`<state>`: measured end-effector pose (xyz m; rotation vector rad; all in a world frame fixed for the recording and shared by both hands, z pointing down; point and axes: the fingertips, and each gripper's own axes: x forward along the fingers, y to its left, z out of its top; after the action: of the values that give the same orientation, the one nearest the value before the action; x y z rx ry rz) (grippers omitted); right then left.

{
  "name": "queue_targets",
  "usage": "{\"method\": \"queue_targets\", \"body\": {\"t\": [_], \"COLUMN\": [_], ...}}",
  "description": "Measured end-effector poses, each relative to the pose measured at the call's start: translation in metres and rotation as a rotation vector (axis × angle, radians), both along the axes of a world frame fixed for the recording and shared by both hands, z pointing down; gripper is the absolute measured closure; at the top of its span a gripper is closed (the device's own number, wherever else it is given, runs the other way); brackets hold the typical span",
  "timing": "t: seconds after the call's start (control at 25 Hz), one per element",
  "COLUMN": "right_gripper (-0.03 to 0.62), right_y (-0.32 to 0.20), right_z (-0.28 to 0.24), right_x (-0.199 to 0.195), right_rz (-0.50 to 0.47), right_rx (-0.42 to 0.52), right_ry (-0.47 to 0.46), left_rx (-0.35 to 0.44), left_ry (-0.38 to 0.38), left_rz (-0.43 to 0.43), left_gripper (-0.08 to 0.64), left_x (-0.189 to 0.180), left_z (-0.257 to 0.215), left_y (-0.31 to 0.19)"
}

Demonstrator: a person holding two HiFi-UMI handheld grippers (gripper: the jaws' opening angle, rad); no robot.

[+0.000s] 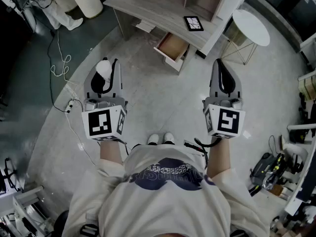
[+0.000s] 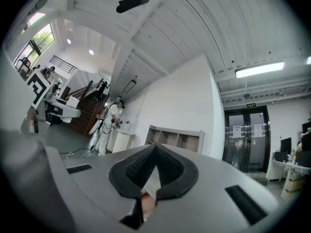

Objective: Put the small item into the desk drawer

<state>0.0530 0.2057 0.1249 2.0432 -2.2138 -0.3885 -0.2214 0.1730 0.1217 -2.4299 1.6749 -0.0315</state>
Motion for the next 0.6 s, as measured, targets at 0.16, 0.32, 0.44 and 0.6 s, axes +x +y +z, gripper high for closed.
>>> {"method": "queue_targets", "body": {"t": [0.16,0.32,0.44,0.6], "right_gripper": [0.595,0.595,0.595,0.595], "right_y": [0.0012,0.0022,0.0033,0.0039], "right_z": [-0.0005,0.0001,-0.0002,0.0062], "right_x": [0.0,0.0,-0.0019,-0.003], "right_rz": [0.002,0.003,0.001,-0.005], "right_rx": [0.0,0.0,0.0,-0.023], "right_ry": [0.015,0.024,0.039,0.038], "left_rx": [-0.003,-0.004,-0.003,-0.011], "left_ry": [0.0,0.001,0.003,0.002], "left_rz": [-0.003,-0.01,-0.014,-0.018], "left_gripper": [0.446,0.446,0.446,0.446], "left_x": [-0.0012,-0.0041,-0.0059,-0.0068], "left_z": [0.0014,0.0032,0.0029,0.0055], "left_y": [0.0012,0.0015,0.0022,0.0032]}}
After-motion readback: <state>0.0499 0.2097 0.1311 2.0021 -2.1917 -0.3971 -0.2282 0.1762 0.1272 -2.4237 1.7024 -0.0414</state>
